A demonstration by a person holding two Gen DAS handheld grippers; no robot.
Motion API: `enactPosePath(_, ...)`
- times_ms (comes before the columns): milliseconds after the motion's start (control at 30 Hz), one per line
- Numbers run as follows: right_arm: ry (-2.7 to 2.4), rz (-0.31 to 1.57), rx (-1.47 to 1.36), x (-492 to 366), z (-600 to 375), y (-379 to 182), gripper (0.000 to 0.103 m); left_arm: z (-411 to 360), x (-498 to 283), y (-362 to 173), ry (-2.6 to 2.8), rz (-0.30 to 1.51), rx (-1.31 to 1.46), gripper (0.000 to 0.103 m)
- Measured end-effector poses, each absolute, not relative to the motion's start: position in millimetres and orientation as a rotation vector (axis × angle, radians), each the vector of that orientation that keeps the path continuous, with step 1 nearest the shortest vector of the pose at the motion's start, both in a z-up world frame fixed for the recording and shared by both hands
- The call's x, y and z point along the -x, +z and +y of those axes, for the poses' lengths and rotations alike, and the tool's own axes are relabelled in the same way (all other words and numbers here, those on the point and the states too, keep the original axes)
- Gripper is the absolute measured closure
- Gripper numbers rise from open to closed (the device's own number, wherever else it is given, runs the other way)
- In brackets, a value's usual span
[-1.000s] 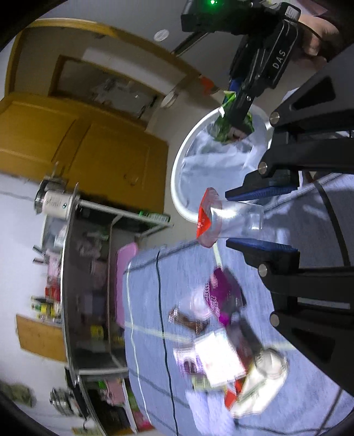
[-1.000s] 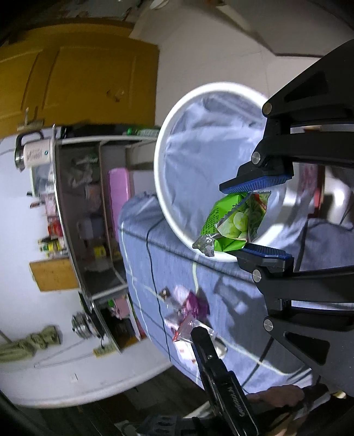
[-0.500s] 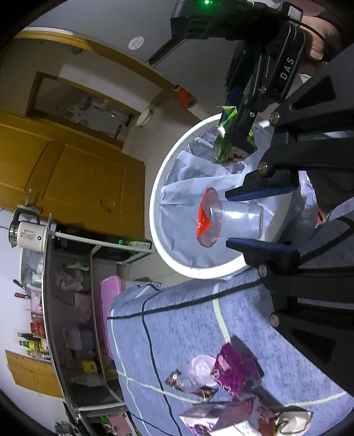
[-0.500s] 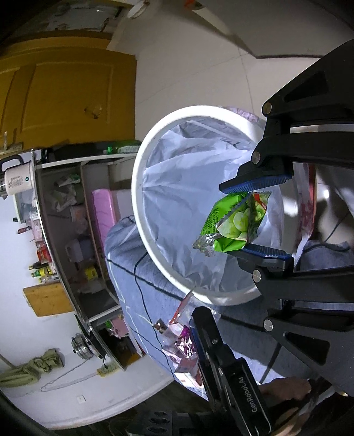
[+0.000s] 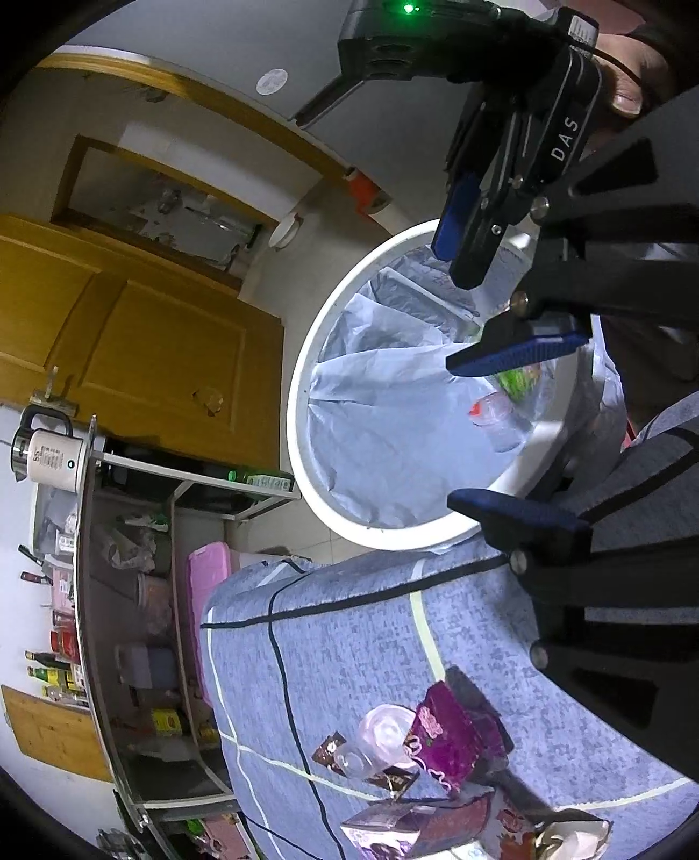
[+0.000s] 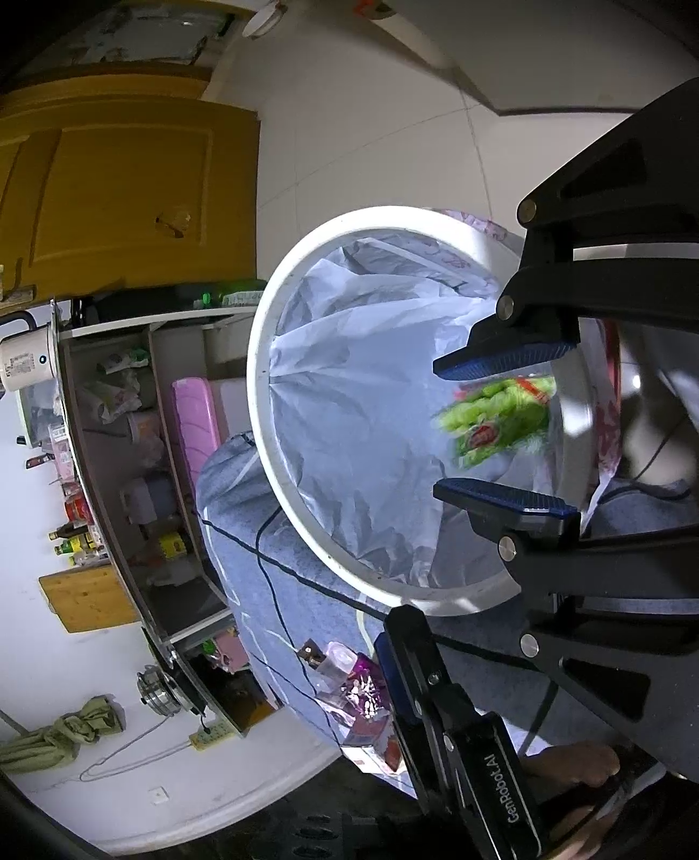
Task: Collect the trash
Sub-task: 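Carry the green bag and clear cup over the bin and open both grippers, then move both tools back over the trash on the table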
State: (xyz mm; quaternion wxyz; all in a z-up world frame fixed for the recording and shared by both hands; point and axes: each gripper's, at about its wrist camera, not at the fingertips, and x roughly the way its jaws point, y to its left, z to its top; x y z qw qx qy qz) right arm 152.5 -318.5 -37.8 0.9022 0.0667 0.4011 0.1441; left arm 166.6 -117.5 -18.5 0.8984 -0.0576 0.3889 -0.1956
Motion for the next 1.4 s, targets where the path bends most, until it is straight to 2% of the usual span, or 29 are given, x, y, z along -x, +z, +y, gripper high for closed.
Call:
enactPosePath(100, 0.297, 0.817, -0.138, -150.1, -318.0, -35.0, 0.055, -112.6, -163.3, -15.9, -0.399, 0.796, 0.134, 0.058)
enactPosePath(333, 0.315, 0.784, -0.132, -139.7, -313.3, -24.0, 0.054, -96.9, -145.9, -4.7, -0.37, 0.753, 0.163, 0.053)
enactPosePath(867, 0.521, 0.746, -0.077, -114.8, -240.7, -7.0, 0.054, -15.5, -93.9, 3.8, -0.146, 0.678, 0.182, 0.052)
enactPosePath(1000, 0.577, 0.744, -0.059, -112.3, -217.0, -6.4, 0.048, 8.5, -85.8, 0.6, -0.088, 0.671, 0.194, 0.05)
enactPosePath(1300, 0.681, 0.746, -0.012, -113.7, -165.7, -2.7, 0.046, 62.0, -78.7, -2.7, 0.028, 0.648, 0.235, 0.043)
enactPosePath(1400, 0.708, 0.739, -0.005, -116.6, -151.2, -0.5, 0.042, 78.1, -78.7, -4.0, 0.067, 0.64, 0.245, 0.041)
